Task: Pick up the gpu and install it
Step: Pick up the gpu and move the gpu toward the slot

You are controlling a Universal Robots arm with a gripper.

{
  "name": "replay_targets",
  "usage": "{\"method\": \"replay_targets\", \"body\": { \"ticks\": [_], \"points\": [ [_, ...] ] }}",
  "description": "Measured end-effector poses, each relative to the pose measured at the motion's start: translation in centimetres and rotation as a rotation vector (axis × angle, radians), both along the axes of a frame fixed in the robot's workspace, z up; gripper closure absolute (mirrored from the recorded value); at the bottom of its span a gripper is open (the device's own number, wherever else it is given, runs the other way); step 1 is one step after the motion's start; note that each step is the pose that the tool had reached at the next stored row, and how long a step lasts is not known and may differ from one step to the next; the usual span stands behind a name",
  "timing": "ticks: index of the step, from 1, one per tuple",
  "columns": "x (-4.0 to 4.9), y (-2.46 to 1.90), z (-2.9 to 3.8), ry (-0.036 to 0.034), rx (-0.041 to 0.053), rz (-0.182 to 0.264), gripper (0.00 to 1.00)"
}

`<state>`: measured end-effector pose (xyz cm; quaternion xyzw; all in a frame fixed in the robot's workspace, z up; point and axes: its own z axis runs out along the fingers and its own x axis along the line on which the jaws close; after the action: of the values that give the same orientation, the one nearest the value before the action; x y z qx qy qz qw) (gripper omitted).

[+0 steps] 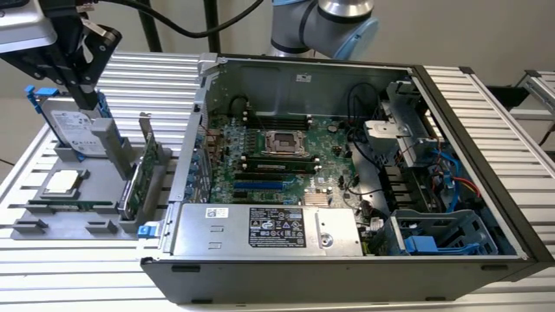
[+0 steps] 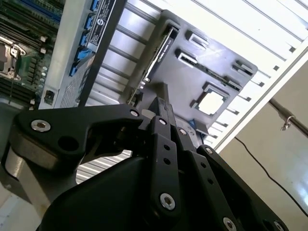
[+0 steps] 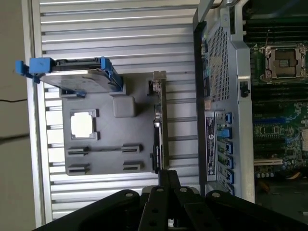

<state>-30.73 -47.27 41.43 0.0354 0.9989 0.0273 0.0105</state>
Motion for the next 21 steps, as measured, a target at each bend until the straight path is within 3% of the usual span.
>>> {"method": "replay_targets", "body": {
  "ticks": [10,21],
  "points": [
    [0.00,-0.57,0.00,0.0000,0.0000,0.000,1.00],
    [0.00,-0.67,0.00,0.0000,0.0001,0.000,1.00]
  ]
}}
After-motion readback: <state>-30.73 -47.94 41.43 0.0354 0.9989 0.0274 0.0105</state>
